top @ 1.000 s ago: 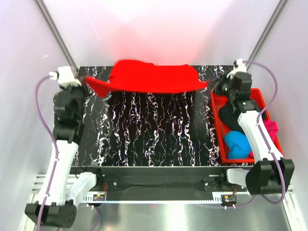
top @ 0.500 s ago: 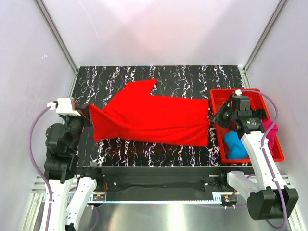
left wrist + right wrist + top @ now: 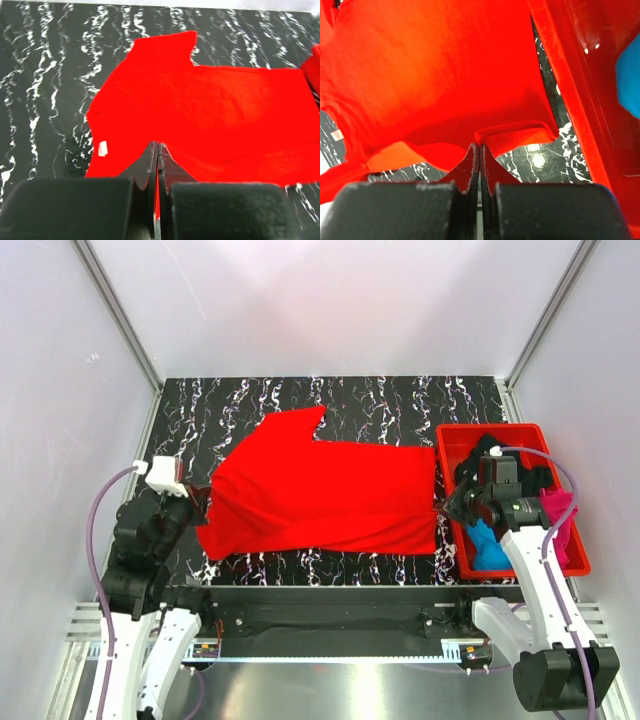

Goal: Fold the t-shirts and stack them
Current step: Flatten the tshirt out

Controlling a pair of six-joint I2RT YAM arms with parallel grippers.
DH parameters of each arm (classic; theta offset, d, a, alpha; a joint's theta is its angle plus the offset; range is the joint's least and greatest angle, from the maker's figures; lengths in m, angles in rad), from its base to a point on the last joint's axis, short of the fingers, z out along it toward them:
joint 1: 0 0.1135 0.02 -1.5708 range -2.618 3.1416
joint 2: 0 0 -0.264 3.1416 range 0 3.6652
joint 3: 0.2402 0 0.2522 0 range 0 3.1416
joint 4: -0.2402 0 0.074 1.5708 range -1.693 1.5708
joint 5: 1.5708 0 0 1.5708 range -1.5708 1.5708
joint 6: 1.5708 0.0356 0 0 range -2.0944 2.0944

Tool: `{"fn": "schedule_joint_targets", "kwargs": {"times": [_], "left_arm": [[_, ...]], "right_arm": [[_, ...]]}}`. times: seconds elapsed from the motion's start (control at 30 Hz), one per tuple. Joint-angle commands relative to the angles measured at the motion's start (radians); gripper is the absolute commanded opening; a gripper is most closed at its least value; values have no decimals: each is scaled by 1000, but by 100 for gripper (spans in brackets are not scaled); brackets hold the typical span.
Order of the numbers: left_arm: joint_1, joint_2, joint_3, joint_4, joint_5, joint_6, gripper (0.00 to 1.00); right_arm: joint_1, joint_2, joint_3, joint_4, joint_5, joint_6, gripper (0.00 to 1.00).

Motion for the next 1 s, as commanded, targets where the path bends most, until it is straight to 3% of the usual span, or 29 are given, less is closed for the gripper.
{"fn": "schedule_joint_targets", "kwargs": {"times": [0.0,0.07,0.2,0.27,0.33,0.43,0.53,0.77,0.97], "left_arm": [[-3,112,49,106,-134,-43,0],[-2,199,109,158,-280,-72,0],[-2,431,300,437,-259,-60,0],[0,589,505,462,-266,-31,0],[0,675,712,463,-294,8,0],[0,753,872,450,-306,46,0],[-2,741,988,431,-303,61,0],[-2,498,977,405,-265,19,0],[-2,335,1054,203,-211,2,0]], "right_arm": [[1,25,11,146,-18,54,0],[-1,95,77,284,-2,98,0],[-1,325,338,491,-8,137,0],[1,471,575,551,-40,123,0],[-1,554,837,536,-62,86,0],[-1,663,1147,423,-54,48,0],[1,682,1298,343,-62,-15,0],[-1,362,1164,309,-114,-67,0],[-1,124,1133,176,-133,-83,0]]}}
